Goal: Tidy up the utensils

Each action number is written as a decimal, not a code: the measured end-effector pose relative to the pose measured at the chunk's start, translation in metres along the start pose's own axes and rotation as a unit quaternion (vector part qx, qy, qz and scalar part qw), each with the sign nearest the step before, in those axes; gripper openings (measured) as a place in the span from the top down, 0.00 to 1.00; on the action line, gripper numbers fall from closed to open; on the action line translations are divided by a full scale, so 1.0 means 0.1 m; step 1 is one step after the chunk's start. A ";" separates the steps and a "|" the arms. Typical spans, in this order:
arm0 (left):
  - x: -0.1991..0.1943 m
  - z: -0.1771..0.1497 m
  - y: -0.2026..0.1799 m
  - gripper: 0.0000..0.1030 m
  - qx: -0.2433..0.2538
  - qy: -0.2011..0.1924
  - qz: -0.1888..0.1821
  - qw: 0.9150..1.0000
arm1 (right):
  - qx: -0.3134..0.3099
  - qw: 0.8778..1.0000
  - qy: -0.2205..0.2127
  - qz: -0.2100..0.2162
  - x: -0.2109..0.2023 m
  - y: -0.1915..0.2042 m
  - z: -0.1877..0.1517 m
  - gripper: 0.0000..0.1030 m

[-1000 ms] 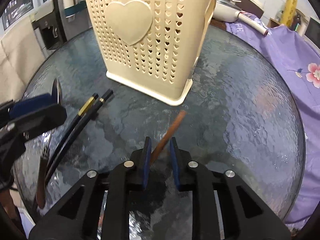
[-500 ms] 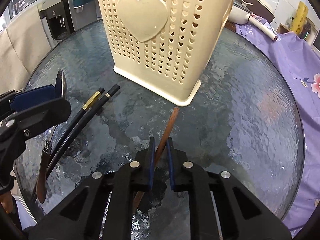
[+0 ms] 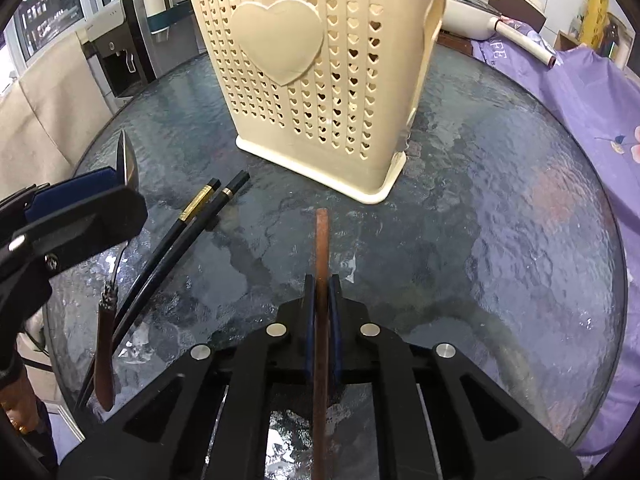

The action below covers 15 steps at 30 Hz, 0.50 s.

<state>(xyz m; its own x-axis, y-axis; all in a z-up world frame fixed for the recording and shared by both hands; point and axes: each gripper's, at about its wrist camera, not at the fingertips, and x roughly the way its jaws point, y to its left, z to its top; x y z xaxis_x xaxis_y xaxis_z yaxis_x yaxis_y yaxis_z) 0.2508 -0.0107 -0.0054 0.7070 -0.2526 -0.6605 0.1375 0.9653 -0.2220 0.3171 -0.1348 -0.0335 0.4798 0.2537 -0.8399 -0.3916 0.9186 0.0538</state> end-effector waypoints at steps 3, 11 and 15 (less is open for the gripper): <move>0.00 0.00 -0.01 0.55 0.001 0.000 0.000 1.000 | 0.004 1.000 0.000 0.003 -0.01 -0.02 -0.01 0.93; 0.02 -0.01 -0.04 0.55 0.004 0.003 0.000 1.000 | 0.008 1.000 0.007 -0.001 -0.02 -0.07 -0.02 0.93; 0.02 -0.01 -0.05 0.55 0.005 0.004 -0.001 1.000 | -0.002 1.000 0.010 -0.025 -0.01 0.01 0.00 0.93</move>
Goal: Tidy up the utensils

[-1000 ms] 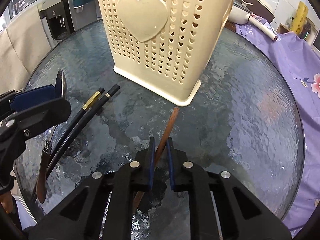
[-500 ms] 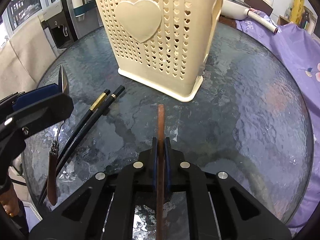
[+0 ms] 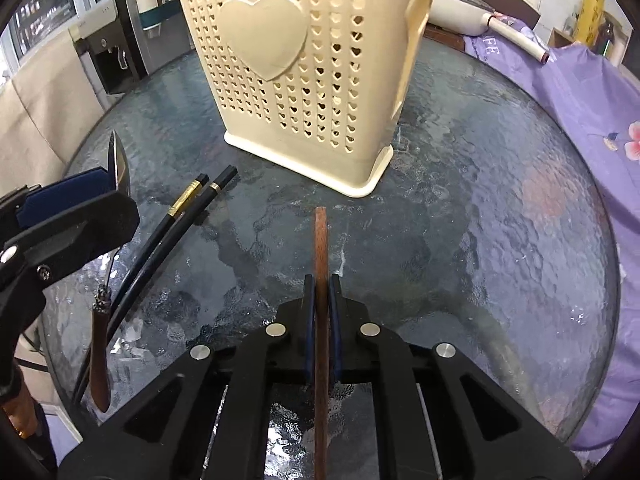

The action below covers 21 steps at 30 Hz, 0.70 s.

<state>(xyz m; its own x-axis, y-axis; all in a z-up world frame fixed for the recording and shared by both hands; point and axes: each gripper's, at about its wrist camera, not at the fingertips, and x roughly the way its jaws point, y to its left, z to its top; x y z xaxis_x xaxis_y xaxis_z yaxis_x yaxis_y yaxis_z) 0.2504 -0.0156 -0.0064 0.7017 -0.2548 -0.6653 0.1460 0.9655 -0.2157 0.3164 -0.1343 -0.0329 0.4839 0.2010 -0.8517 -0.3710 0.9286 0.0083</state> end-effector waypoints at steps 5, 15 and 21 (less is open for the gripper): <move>0.01 0.00 0.01 0.55 -0.003 0.001 0.002 1.000 | -0.006 1.000 -0.002 -0.012 0.00 0.05 -0.01 0.93; -0.02 0.00 0.01 0.55 -0.006 -0.003 0.001 1.000 | 0.007 1.000 -0.013 -0.001 -0.04 0.02 -0.09 0.93; -0.07 0.00 -0.02 0.55 -0.004 -0.009 -0.002 1.000 | 0.038 0.999 -0.027 0.019 -0.11 -0.15 -0.14 0.93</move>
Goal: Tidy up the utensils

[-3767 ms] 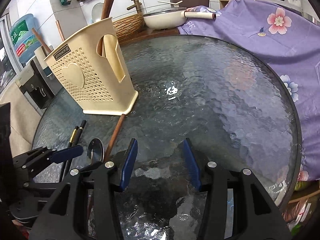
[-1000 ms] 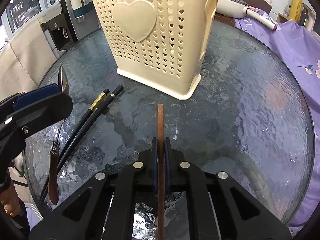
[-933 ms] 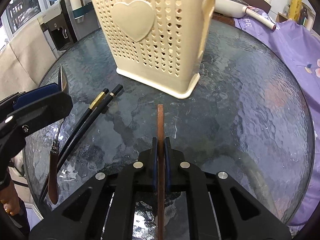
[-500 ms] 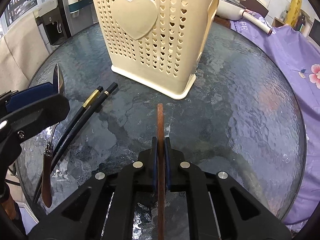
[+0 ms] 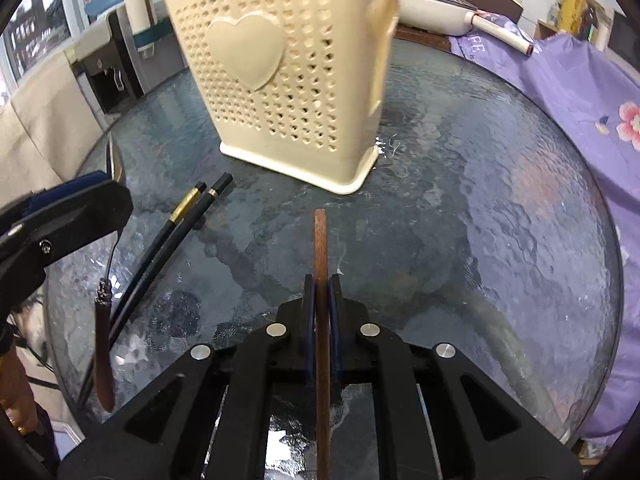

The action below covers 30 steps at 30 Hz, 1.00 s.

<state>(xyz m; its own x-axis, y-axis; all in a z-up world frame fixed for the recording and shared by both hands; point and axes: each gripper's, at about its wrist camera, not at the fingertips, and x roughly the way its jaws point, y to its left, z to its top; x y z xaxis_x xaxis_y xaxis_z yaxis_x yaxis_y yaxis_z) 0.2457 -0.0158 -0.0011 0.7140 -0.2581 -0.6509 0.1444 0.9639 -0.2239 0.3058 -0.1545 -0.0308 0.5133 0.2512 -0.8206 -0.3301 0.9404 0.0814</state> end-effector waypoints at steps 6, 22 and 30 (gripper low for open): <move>-0.12 0.05 -0.08 0.55 0.012 -0.019 -0.011 1.000 | 0.050 0.996 -0.057 0.042 -0.30 -0.26 -0.02 0.93; -0.34 0.17 -0.28 0.56 0.045 -0.060 -0.032 0.997 | 0.045 0.978 -0.181 0.098 -1.09 -0.33 0.08 0.93; -0.44 0.24 -0.27 0.56 0.044 -0.066 -0.046 0.996 | 0.030 0.973 -0.206 0.100 -1.38 -0.27 0.09 0.93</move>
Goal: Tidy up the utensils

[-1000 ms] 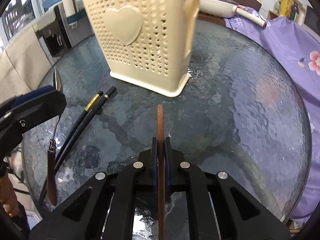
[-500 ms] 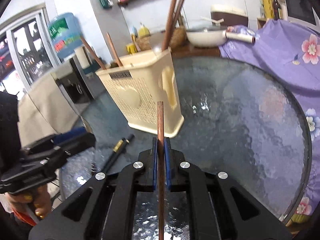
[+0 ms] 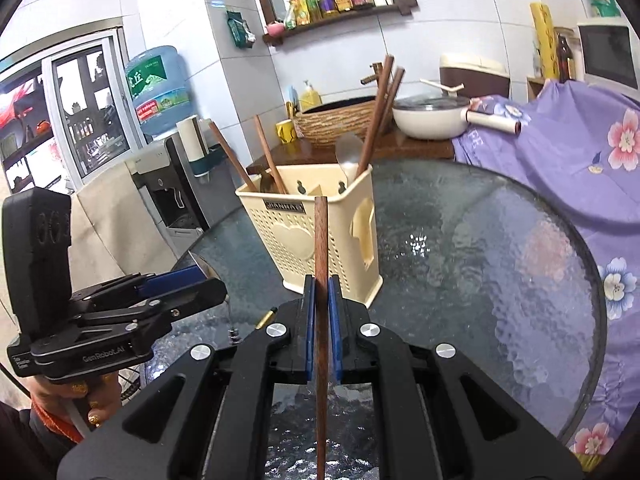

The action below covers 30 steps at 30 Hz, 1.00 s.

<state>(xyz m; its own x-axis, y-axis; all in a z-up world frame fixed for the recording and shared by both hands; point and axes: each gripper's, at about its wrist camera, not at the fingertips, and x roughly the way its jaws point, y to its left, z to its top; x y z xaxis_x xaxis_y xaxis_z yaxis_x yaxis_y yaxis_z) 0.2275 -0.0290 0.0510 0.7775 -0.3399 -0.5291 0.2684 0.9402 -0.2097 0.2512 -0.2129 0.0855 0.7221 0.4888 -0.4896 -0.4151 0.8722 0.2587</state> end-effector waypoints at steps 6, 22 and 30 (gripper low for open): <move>-0.04 0.08 -0.02 0.87 0.007 -0.002 -0.007 1.000 | -0.012 1.000 -0.005 0.005 -0.08 0.06 0.09 0.93; 0.05 0.08 0.36 0.56 -0.017 0.006 0.055 0.998 | -0.015 1.000 -0.002 -0.007 0.00 0.06 0.14 0.93; 0.21 -0.01 0.83 0.51 -0.043 0.053 0.116 0.991 | -0.018 1.000 -0.006 -0.002 0.00 0.08 0.17 0.93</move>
<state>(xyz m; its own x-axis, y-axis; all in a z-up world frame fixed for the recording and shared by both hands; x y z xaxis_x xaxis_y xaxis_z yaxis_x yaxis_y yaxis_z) 0.2654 0.0418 0.0218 0.7468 -0.1192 -0.6543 0.0366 0.9897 -0.1385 0.2573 -0.2055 0.1019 0.7300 0.4858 -0.4808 -0.4314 0.8731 0.2272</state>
